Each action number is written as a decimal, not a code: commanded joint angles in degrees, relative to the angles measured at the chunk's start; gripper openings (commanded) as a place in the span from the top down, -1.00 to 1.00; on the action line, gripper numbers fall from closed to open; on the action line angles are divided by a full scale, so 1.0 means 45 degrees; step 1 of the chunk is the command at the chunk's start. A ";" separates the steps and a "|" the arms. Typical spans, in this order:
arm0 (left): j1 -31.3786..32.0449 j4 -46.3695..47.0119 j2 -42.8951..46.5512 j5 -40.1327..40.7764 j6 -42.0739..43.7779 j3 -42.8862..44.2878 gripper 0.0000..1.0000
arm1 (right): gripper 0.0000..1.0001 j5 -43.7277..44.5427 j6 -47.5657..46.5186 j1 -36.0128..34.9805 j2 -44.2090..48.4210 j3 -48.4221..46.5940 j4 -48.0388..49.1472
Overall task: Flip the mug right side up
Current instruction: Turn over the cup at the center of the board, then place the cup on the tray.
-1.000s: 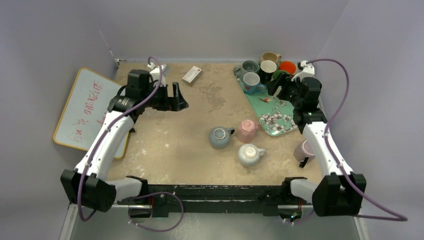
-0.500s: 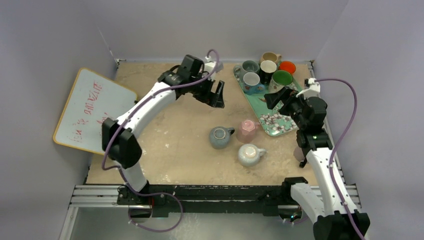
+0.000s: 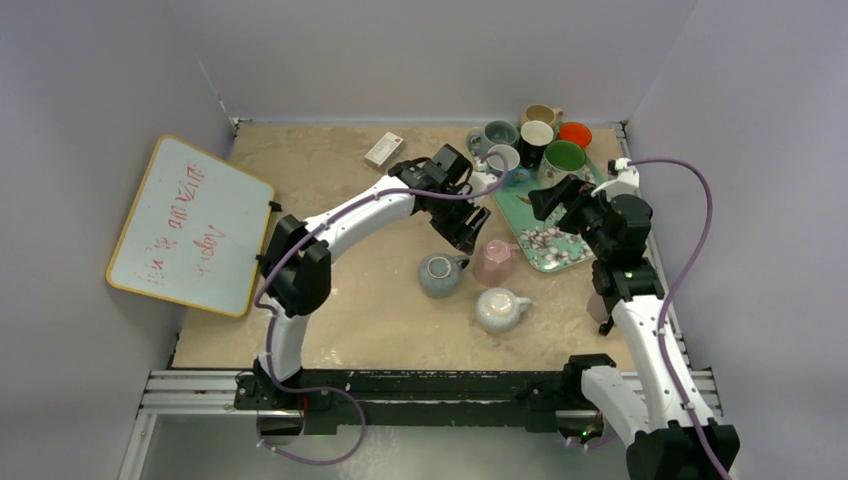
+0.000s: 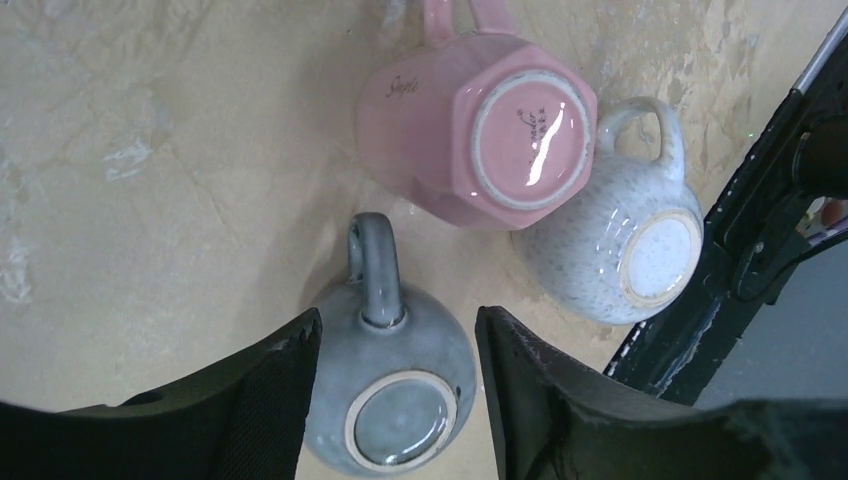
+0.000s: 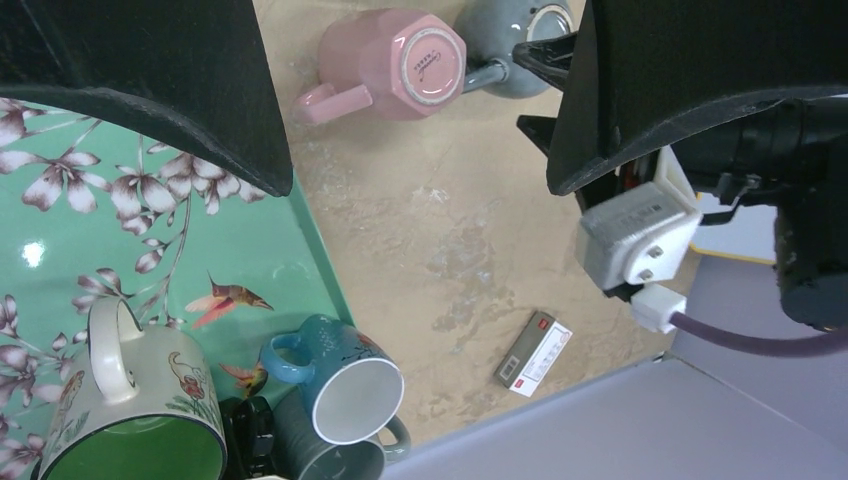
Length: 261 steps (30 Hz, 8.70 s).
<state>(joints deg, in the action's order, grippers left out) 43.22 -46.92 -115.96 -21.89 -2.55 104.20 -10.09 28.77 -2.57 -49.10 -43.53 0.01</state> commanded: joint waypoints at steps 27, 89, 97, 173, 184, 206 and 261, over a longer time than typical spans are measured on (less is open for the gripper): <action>0.0572 0.0484 -0.0711 0.1109 0.0877 -0.0832 0.22 | -0.98 0.0015 0.0029 0.0027 -0.0045 0.0058 0.0249; -0.2204 0.3844 0.5820 0.0428 -0.2742 -0.5671 1.00 | -0.38 -0.6104 0.2062 -0.0248 -0.1586 0.1382 0.6000; -0.2232 0.5941 0.7166 -0.1011 -0.3111 -0.6638 1.00 | -0.12 -0.7323 0.2357 -0.1190 -0.2513 0.1278 0.7737; -0.2231 0.3509 1.3263 0.0640 -0.1598 -0.7958 -0.96 | 1.00 -0.7601 0.1972 -0.3609 -0.5498 -0.1506 0.7422; -0.2208 0.3330 1.5750 0.2650 -0.0409 -1.0253 -0.98 | 1.00 -0.2867 -0.3289 -0.3611 -0.5394 -0.6392 -0.1938; -0.2211 0.3355 1.5906 0.1976 -0.0450 -1.0536 -0.99 | 1.00 0.5335 -0.7829 -0.2237 -0.8444 -0.9722 -0.7094; -0.2238 0.3336 1.5995 0.2036 -0.0352 -1.0617 -0.99 | 0.30 0.3729 -0.4932 -0.0718 -1.4061 -1.2140 -0.5642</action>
<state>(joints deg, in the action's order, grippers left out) 33.39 -33.76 -44.34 -12.19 -4.86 56.45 6.46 5.72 -5.98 -114.06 -95.00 -26.85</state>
